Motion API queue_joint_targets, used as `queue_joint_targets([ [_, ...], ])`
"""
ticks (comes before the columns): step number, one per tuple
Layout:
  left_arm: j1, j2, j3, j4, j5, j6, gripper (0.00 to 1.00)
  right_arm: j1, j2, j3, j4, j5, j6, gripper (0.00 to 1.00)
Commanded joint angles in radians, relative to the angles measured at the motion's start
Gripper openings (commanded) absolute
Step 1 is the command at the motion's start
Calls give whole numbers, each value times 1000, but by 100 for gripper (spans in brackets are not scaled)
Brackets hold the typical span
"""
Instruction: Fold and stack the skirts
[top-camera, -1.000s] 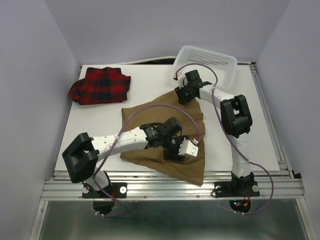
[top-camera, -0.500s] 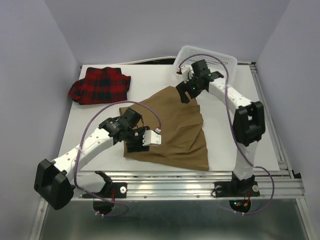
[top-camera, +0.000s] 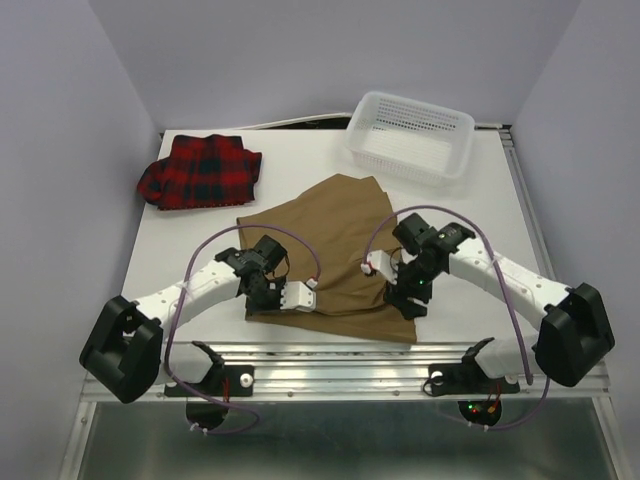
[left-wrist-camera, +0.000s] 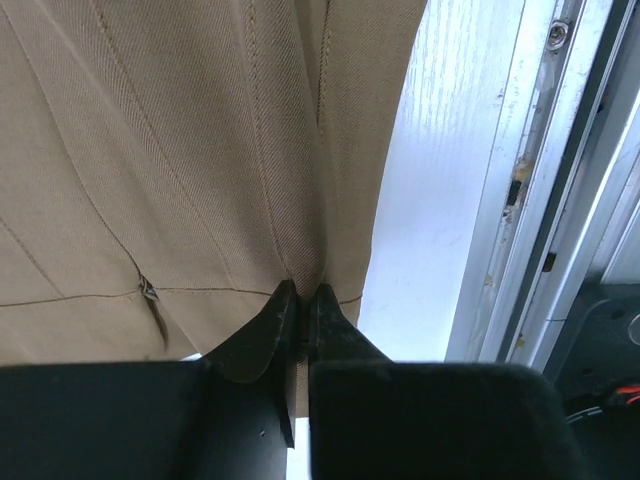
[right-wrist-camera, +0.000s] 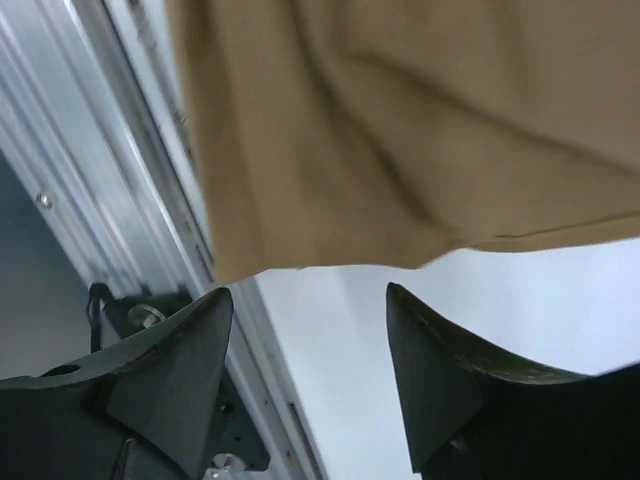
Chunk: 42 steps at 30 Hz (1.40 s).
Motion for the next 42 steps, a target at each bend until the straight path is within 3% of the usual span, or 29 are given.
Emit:
queue_joint_targets([
  [1, 13, -14, 10, -5, 32, -35, 5, 59, -100, -82, -12, 44, -24, 70],
  [4, 69, 34, 35, -19, 70, -44, 0, 70, -106, -105, -4, 49, -31, 71],
  [11, 165, 120, 112, -35, 142, -36, 0, 129, -83, -163, 151, 73, 42, 87],
  [19, 192, 138, 141, -41, 168, -32, 0, 194, 3, -241, 383, 162, 81, 89],
  [23, 211, 140, 153, -53, 183, -18, 0, 232, 50, -306, 468, 245, 85, 79],
  [25, 218, 132, 152, -55, 187, -15, 0, 232, 58, -332, 484, 275, 92, 44],
  [26, 218, 122, 149, -58, 182, -10, 0, 232, 55, -329, 466, 262, 87, 17],
  [27, 218, 112, 147, -73, 182, -3, 0, 232, 47, -317, 437, 237, 85, 3],
  [34, 218, -16, 165, -220, 177, 114, 0, 232, -149, -26, 99, -23, 4, 1],
  [38, 220, -104, 260, -307, 240, 114, 0, 232, -172, 178, 1, 13, 29, 1],
  [42, 223, -115, 326, -363, 254, 110, 0, 206, -194, 235, 2, 96, 4, 1],
])
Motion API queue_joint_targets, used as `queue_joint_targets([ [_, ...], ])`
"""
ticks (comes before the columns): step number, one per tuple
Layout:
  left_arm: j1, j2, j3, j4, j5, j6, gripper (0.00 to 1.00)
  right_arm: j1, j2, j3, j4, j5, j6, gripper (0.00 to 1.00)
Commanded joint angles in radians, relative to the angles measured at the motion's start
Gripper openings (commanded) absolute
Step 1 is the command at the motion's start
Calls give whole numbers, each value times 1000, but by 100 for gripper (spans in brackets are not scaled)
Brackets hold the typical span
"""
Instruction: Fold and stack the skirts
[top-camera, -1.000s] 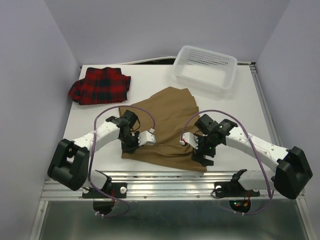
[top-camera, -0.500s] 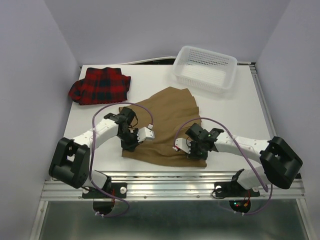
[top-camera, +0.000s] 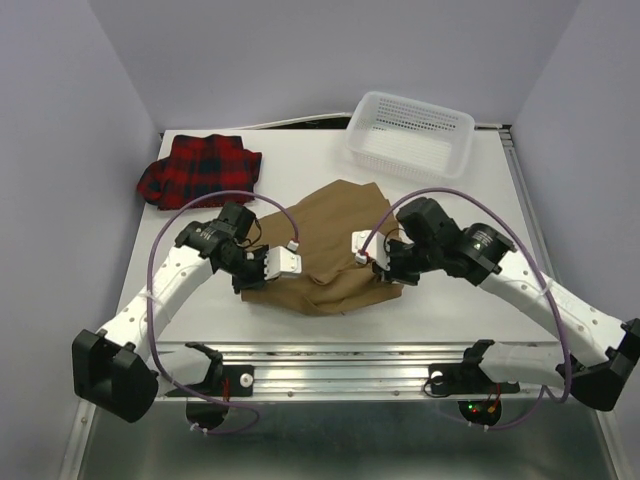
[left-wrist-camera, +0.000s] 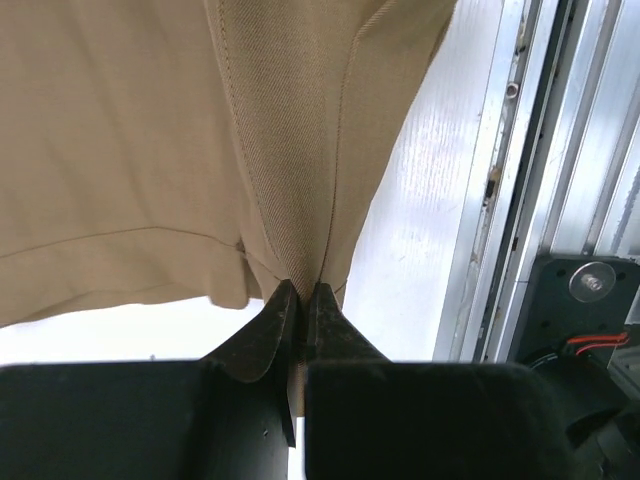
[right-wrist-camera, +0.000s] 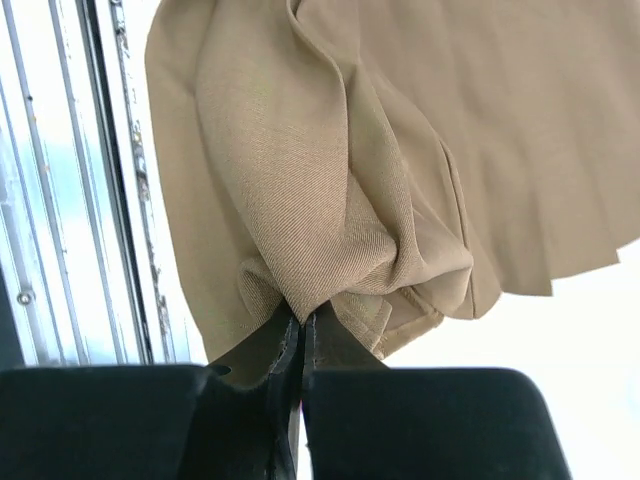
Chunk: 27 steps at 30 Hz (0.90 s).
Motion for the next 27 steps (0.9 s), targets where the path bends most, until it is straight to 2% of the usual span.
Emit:
queue_joint_targets([
  [1, 11, -20, 85, -113, 50, 19, 0, -33, -6, 74, -91, 55, -24, 1],
  [6, 91, 51, 183, -87, 70, 12, 0, -247, 96, 194, -79, -2, -156, 1],
  [8, 137, 90, 209, -84, 84, 16, 0, -364, 191, 279, -67, -31, -214, 1],
  [11, 178, 163, 248, -43, 87, 1, 0, -427, 283, 370, -45, -57, -254, 1],
  [23, 313, 508, 435, 164, 110, -151, 0, -457, 822, 806, 61, -56, -329, 1],
  [27, 315, 657, 499, 210, 97, -168, 8, -457, 952, 864, 100, -33, -345, 1],
])
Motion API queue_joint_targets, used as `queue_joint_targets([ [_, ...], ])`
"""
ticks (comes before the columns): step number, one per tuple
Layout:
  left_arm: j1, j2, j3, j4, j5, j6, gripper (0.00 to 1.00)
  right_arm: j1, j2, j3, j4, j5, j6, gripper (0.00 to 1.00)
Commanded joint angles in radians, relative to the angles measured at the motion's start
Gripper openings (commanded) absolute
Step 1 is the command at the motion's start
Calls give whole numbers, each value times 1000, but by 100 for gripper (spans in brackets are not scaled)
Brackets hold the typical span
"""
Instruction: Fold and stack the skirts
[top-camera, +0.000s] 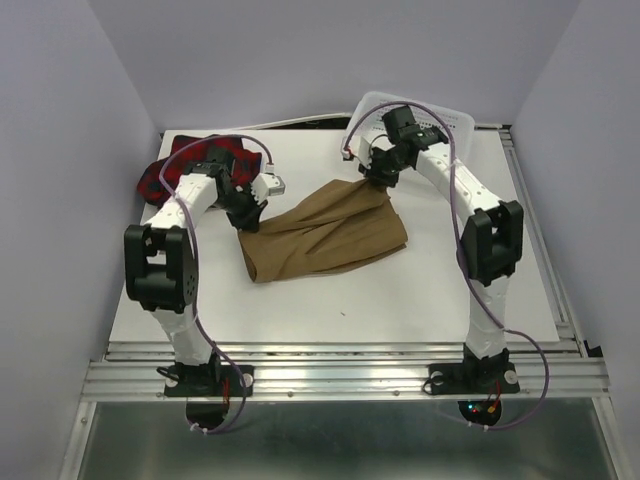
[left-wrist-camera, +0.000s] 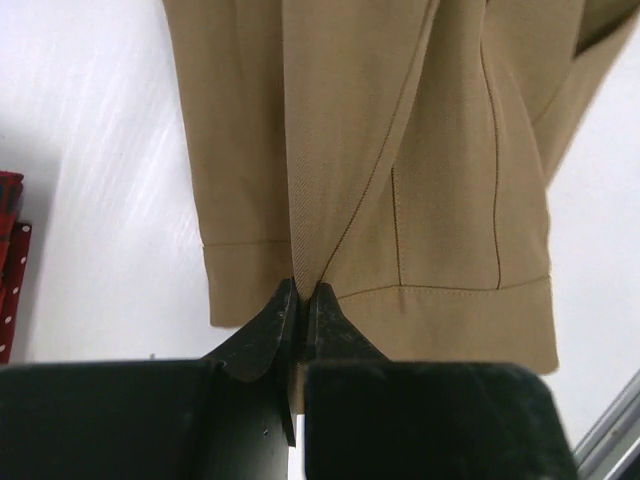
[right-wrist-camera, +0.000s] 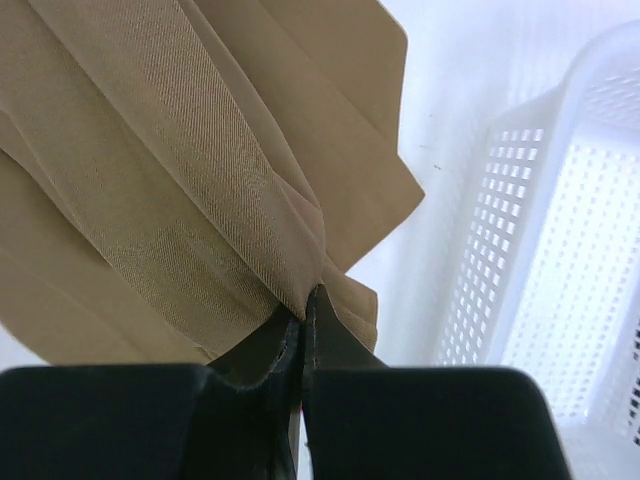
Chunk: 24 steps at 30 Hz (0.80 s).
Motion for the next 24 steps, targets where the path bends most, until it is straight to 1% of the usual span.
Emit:
queue_joint_targets([
  [1, 2, 103, 77, 53, -3, -46, 9, -10, 92, 75, 80, 28, -39, 1],
  [3, 2, 161, 96, 64, -25, -59, 15, -10, 144, 71, 147, 57, -17, 7],
  [4, 2, 173, 94, 96, -35, -69, 21, -10, 163, 71, 178, 67, -4, 12],
  [5, 2, 184, 93, 106, -48, -79, 23, -10, 180, 77, 201, 76, 28, 18],
  [6, 2, 198, 96, 110, -58, -88, 29, -10, 215, 107, 229, 94, 53, 40],
  [7, 2, 200, 97, 119, -69, -100, 32, -10, 229, 126, 243, 101, 73, 51],
  [8, 2, 197, 94, 129, -81, -114, 35, -10, 238, 147, 244, 104, 116, 57],
  [9, 3, 180, 87, 135, -95, -126, 41, -10, 235, 178, 246, 99, 139, 70],
  [11, 3, 154, 77, 141, -106, -140, 55, -10, 208, 182, 252, 94, 183, 81],
  [12, 3, 123, 68, 149, -130, -155, 62, -10, 188, 179, 253, 94, 228, 96],
  [13, 3, 109, 67, 149, -138, -172, 63, -10, 143, 178, 256, 96, 254, 99],
  [14, 3, 91, 64, 149, -146, -177, 63, -10, 119, 173, 250, 99, 289, 100],
  [17, 0, 23, 41, 185, -204, -214, 63, -10, 22, 143, 226, 96, 352, 100],
  [18, -1, 14, 36, 188, -226, -217, 63, -10, 0, 133, 189, 88, 396, 99],
  [20, -13, 17, 28, 190, -258, -221, 61, -10, -35, 95, 142, 36, 452, 98],
  [21, -15, 25, 25, 190, -273, -220, 61, -10, -58, 78, 97, 18, 505, 94],
  [23, -20, 58, 11, 192, -282, -215, 56, -10, -75, 40, 56, -46, 552, 89],
  [24, -21, 84, 1, 192, -281, -203, 52, -10, -87, -15, 22, -68, 575, 83],
])
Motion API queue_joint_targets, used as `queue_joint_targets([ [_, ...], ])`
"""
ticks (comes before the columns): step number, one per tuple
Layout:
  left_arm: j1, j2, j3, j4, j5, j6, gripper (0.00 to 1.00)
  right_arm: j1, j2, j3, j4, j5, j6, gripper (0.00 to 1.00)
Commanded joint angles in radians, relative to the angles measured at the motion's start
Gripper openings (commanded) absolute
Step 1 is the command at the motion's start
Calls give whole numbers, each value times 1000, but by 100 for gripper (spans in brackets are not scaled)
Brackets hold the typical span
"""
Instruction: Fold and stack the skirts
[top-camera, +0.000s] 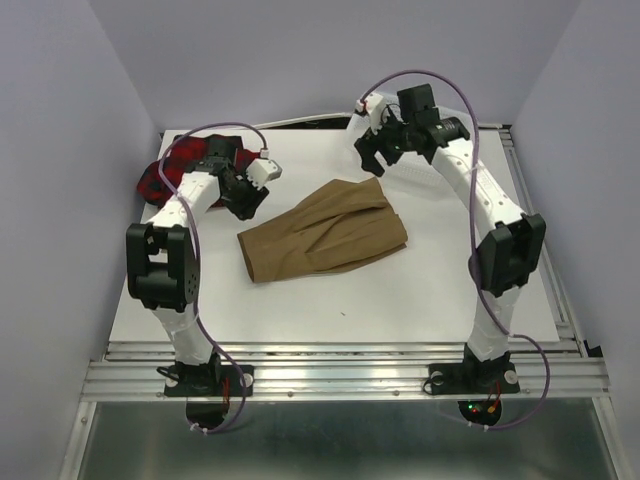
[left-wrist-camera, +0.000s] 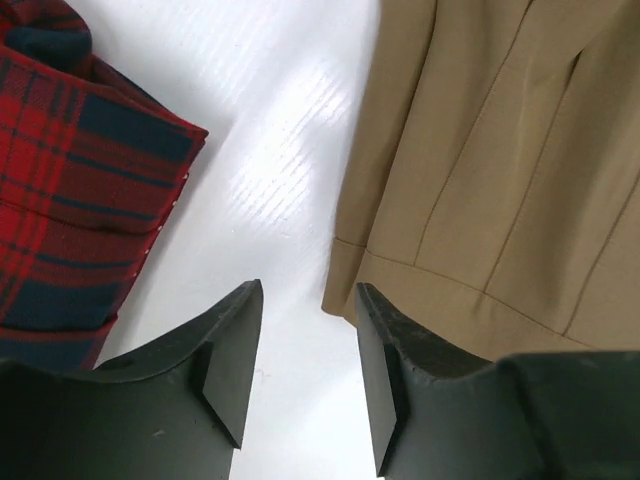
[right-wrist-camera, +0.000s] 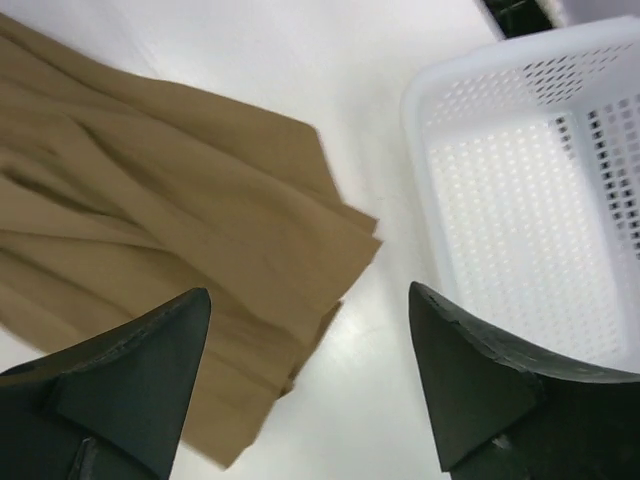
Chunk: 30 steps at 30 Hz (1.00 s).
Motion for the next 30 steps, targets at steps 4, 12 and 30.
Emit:
queue_joint_targets([
  [4, -19, 99, -81, -19, -48, 17, 40, -5, -84, -277, -122, -168, 206, 73],
  [12, -97, 27, -257, -35, -126, 115, 10, -5, 18, -413, -56, -84, 223, 66],
  [30, -570, -341, -230, -228, 366, 72, 40, -14, 200, -87, 96, 16, 117, 72],
])
